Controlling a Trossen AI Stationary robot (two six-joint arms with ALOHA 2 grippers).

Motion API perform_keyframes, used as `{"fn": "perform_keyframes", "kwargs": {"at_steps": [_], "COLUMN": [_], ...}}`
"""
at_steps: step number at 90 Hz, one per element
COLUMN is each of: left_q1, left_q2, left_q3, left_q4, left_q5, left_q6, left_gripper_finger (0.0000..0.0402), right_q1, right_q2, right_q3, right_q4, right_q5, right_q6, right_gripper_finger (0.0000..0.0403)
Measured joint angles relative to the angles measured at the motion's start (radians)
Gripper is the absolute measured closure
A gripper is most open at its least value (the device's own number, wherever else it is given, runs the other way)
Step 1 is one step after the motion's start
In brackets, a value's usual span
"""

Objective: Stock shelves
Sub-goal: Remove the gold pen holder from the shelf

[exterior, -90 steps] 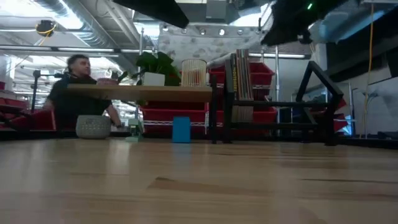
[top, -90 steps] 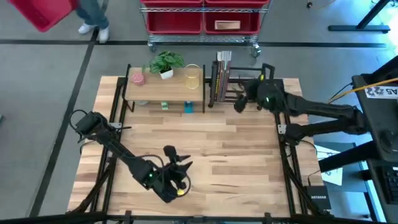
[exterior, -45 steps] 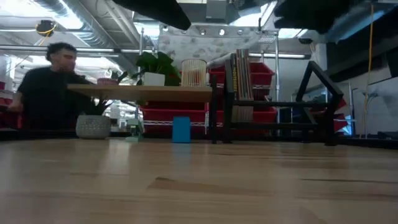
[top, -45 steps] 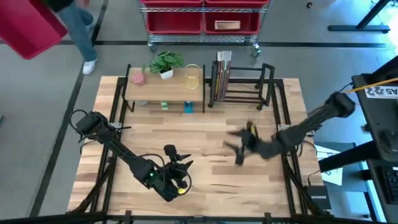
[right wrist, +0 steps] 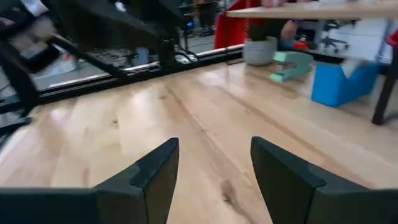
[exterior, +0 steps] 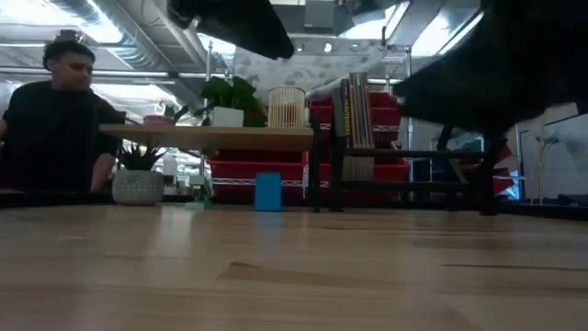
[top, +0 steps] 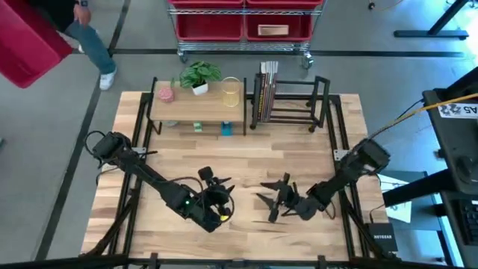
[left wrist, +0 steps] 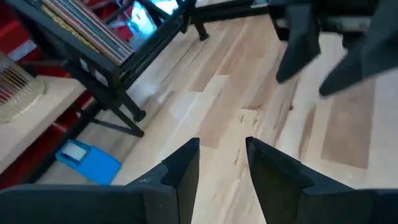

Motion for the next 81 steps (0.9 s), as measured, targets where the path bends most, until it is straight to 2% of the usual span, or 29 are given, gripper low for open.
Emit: {"fn": "perform_keyframes", "kwargs": {"at_steps": [7, 14, 25, 29, 40, 50, 67, 81], "left_q1": [0.025, 0.063, 0.179, 0.237, 0.424, 0.595, 0.835, 0.955], "left_q2": [-0.021, -0.052, -0.104, -0.119, -0.128, -0.128, -0.124, -0.086], "left_q3": [0.030, 0.082, 0.237, 0.306, 0.500, 0.615, 0.644, 0.645], "left_q4": [-0.019, -0.068, -0.208, -0.252, -0.376, -0.494, -0.637, -0.707], "left_q5": [0.053, 0.098, 0.152, 0.208, 0.452, 0.543, 0.650, 0.830], "left_q6": [0.084, 0.240, 0.430, 0.480, 0.607, 0.694, 0.789, 0.799], "left_gripper_finger": [0.0282, 0.0282, 0.0282, 0.0282, 0.0281, 0.0281, 0.0276, 0.0228], "right_q1": [0.000, 0.000, -0.007, -0.013, -0.039, -0.063, -0.073, -0.070], "right_q2": [0.060, 0.112, 0.173, 0.189, 0.209, 0.209, 0.210, 0.210], "right_q3": [0.030, 0.063, 0.115, 0.130, 0.156, 0.163, 0.163, 0.163], "right_q4": [-0.004, -0.005, -0.005, -0.004, -0.013, -0.016, -0.019, -0.020], "right_q5": [-0.001, -0.001, 0.004, 0.003, -0.071, -0.155, -0.178, -0.195], "right_q6": [0.040, 0.048, 0.045, 0.045, 0.042, 0.041, 0.041, 0.067], "right_gripper_finger": [0.0217, 0.0217, 0.0217, 0.0217, 0.0217, 0.0217, 0.0217, 0.0217]}}
